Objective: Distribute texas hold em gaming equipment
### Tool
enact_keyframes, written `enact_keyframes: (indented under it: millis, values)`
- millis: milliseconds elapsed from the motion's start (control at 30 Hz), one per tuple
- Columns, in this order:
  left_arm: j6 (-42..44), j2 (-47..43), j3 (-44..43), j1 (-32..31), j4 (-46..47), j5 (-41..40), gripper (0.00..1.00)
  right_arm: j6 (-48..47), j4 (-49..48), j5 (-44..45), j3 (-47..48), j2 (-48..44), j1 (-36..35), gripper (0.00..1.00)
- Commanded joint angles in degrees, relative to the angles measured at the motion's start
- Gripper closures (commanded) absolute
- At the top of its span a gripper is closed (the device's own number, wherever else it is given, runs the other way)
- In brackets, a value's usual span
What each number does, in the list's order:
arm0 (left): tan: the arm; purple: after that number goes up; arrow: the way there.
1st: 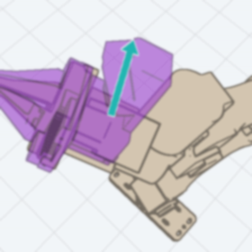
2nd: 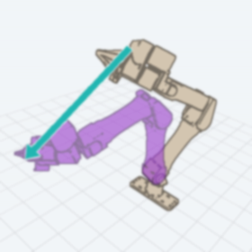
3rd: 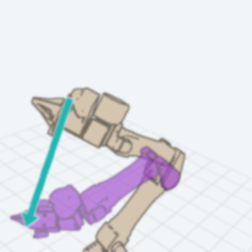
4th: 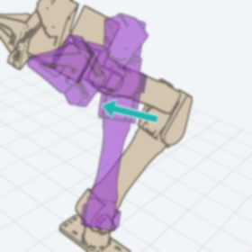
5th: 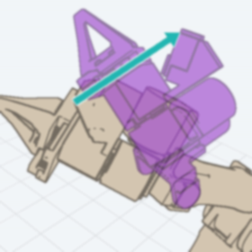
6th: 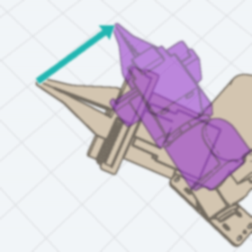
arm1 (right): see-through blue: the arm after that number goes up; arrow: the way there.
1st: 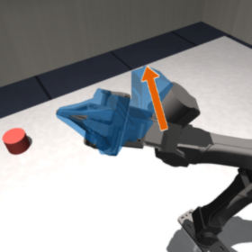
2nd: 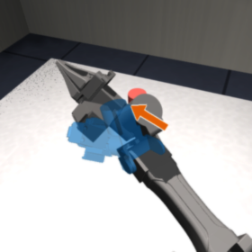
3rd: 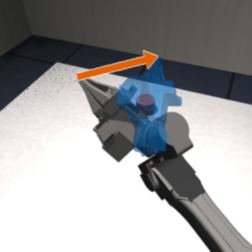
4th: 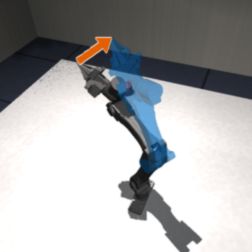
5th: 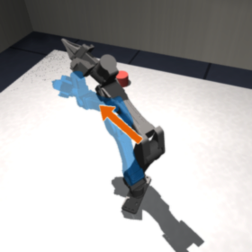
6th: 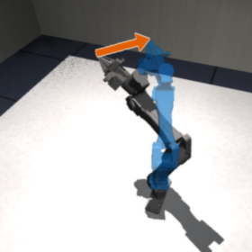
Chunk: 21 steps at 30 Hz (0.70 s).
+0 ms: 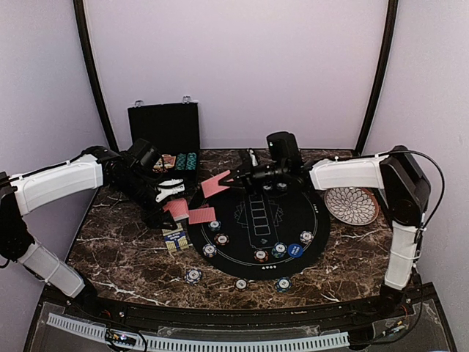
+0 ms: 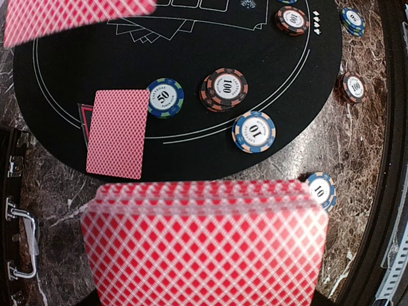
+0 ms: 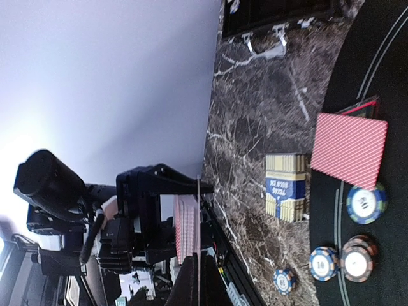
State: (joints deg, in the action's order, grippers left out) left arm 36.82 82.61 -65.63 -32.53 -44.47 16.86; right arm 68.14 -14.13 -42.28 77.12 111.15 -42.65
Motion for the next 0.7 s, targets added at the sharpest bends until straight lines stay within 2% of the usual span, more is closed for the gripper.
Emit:
enact_keyframes:
  millis: [0,267,500,667]
  values:
    - [0.44,-0.37,-0.08,0.01,-1.21,0.24,1.0,-5.67,5.2,-0.47,0.56,-1.52,7.25,1.0]
    - [0.28,-0.9,-0.28,0.02,-1.35,0.5,1.0,-14.96,19.7,2.44,13.65,7.61,16.48,1.0]
    - [0.49,-1.45,0.24,0.04,-1.37,0.62,1.0,-17.7,25.59,4.67,24.99,17.5,19.62,1.0]
    - [0.53,-1.66,0.71,0.01,-1.1,0.84,1.0,-17.34,26.06,6.25,28.78,21.89,20.24,1.0]
